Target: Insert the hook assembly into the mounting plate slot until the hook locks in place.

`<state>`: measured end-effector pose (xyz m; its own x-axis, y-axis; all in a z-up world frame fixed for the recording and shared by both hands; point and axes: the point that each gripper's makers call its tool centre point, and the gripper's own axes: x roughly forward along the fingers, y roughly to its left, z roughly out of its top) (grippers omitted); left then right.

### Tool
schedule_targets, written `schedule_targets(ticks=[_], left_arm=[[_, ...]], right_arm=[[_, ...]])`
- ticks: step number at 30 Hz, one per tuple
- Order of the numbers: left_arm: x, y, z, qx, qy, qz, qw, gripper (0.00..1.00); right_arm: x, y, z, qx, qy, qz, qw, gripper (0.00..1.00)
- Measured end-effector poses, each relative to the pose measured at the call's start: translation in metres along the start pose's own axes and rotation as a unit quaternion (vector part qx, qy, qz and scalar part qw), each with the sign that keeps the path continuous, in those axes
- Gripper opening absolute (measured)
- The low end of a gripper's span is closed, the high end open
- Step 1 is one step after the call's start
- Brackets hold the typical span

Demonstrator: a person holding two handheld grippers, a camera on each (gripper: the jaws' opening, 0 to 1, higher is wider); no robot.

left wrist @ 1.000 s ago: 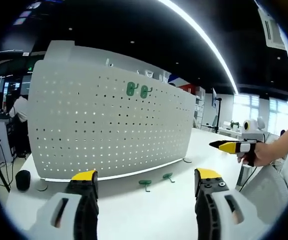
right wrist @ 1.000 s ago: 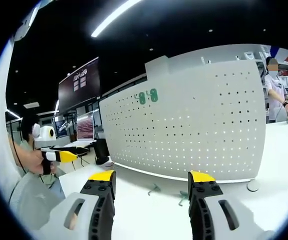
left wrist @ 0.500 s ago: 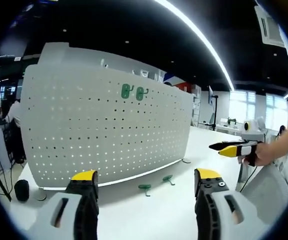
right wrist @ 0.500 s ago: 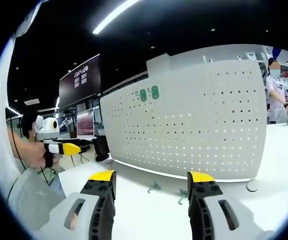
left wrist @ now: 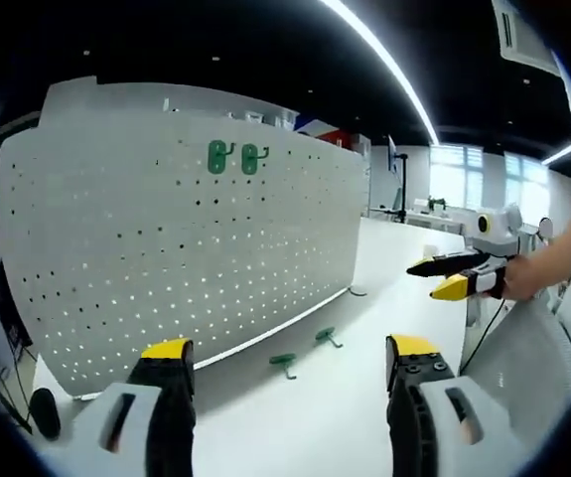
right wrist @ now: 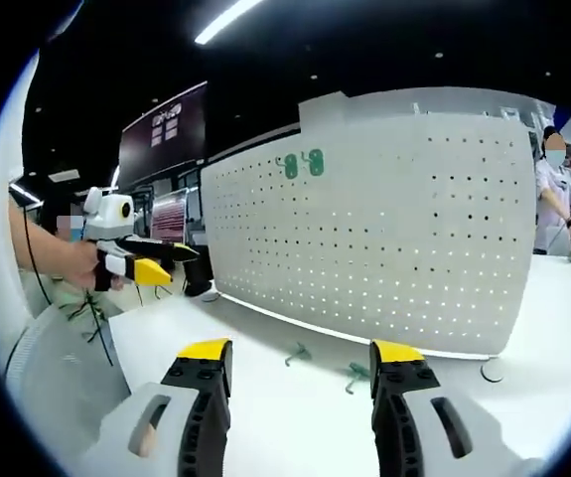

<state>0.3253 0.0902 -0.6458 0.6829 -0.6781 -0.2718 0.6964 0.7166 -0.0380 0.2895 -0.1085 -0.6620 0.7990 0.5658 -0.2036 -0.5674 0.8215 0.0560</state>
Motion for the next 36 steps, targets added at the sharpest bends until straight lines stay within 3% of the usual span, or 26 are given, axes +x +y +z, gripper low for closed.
schedule_targets(ticks=[8,20,36], left_arm=[[0.013,-0.004,0.001,0.033,0.026,-0.032,0.9986,0.81],[0.027,-0.007,-0.006,0.059,0.066,-0.065,0.994,0.8],[0.053,-0.015,-0.021,0.112,0.142,-0.124,0.9756,0.78]], right_arm=[[0.0,-0.004,-0.007,0.009,0.013,-0.005,0.9999,0.55],[0.001,-0.011,-0.035,0.035,0.069,-0.017,0.9969,0.56],[0.0,-0.013,-0.048,0.047,0.097,-0.022,0.994,0.56]])
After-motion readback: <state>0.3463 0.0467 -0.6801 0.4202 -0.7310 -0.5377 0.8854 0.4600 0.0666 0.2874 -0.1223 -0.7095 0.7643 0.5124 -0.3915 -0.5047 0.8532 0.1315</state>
